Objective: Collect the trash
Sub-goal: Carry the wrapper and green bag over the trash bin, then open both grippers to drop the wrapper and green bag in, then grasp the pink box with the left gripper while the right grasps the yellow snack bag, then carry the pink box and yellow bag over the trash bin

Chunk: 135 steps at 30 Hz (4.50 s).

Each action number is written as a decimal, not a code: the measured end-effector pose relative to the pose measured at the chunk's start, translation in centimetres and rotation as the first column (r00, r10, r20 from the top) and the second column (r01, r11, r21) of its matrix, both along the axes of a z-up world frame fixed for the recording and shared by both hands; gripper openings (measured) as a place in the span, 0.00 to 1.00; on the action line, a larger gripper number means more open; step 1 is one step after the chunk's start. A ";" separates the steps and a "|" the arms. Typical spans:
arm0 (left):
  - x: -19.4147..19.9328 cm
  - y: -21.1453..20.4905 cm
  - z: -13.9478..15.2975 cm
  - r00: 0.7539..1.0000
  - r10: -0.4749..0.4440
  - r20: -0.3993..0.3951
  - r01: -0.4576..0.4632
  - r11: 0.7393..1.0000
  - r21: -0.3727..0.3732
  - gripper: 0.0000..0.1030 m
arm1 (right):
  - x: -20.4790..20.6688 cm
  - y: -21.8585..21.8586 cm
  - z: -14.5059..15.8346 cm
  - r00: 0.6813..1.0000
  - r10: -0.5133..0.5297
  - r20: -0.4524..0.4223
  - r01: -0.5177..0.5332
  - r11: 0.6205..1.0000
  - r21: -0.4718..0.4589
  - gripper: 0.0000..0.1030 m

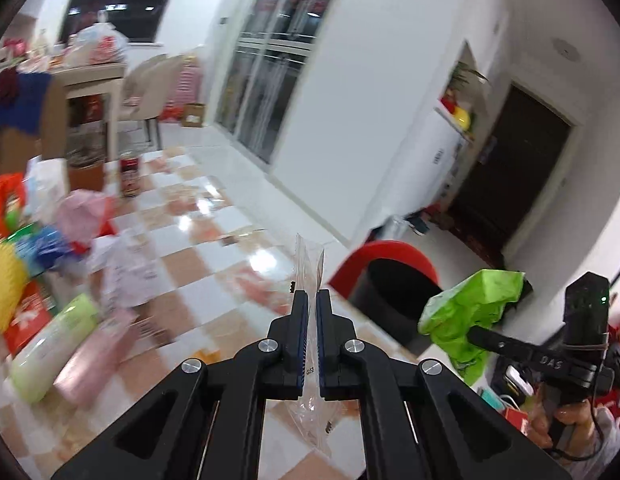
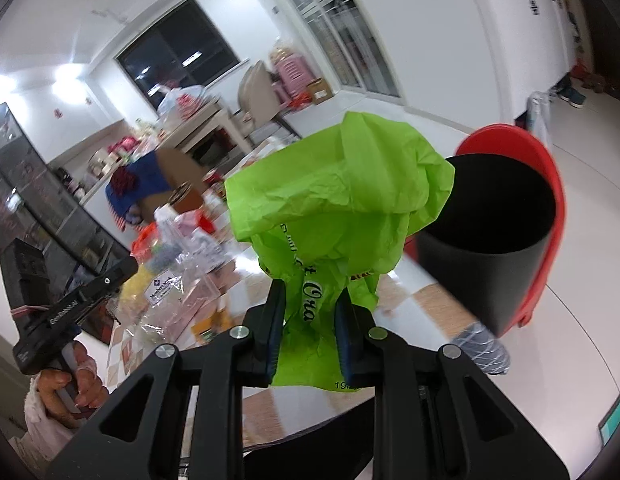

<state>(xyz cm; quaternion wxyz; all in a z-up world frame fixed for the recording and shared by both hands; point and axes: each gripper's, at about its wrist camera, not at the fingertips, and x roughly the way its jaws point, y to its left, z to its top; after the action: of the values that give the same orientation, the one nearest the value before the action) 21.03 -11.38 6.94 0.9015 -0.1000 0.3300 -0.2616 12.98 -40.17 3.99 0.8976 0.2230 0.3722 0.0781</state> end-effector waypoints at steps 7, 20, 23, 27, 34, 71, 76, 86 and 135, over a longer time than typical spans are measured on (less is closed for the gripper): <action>2.1 -7.4 1.8 0.994 -0.108 0.005 0.108 0.994 -0.020 0.98 | -0.6 -4.7 -0.5 0.996 -0.085 -0.007 0.085 0.996 0.011 0.24; 6.9 -24.0 -0.5 0.951 -0.309 -0.015 0.308 0.944 0.114 0.98 | 0.6 -12.4 -1.0 0.975 -0.222 -0.020 0.221 0.974 -0.049 0.24; 7.8 -26.3 -2.4 0.946 -0.322 -0.033 0.323 0.931 0.171 0.98 | 2.1 -13.3 -1.9 0.973 -0.228 -0.040 0.226 0.973 -0.043 0.24; 9.0 -28.3 -4.5 0.948 -0.315 -0.047 0.317 0.919 0.232 0.98 | 4.0 -14.0 -3.1 0.972 -0.223 -0.071 0.221 0.975 -0.037 0.27; 10.7 -29.4 -6.8 0.954 -0.284 -0.096 0.300 0.915 0.270 0.98 | 7.5 -14.6 -5.2 0.971 -0.212 -0.114 0.210 0.977 -0.032 0.41; 0.8 -11.3 -2.6 0.995 -0.054 0.083 0.023 0.941 0.338 1.00 | 1.7 -5.8 -0.9 0.989 -0.138 -0.050 0.133 0.987 -0.095 1.00; -0.4 -4.2 -4.7 0.998 0.044 0.053 -0.061 0.918 0.392 1.00 | 2.1 -1.2 -1.9 0.993 -0.055 -0.105 0.045 0.994 -0.100 1.00; -0.1 10.8 -8.8 0.957 0.286 -0.038 -0.247 0.878 0.410 1.00 | 3.1 9.2 -4.6 0.972 0.118 -0.201 -0.144 0.982 -0.119 1.00; 2.2 9.1 -11.6 0.976 0.115 -0.183 -0.050 0.945 0.322 1.00 | 6.8 16.0 -8.4 0.918 0.264 -0.295 -0.271 0.962 0.016 0.18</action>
<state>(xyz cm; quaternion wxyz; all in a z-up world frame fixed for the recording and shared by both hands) 23.24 -2.24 -4.66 0.8783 0.0060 0.4519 -0.1559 19.79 -24.13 -4.40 0.8157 0.1677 0.5297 0.1610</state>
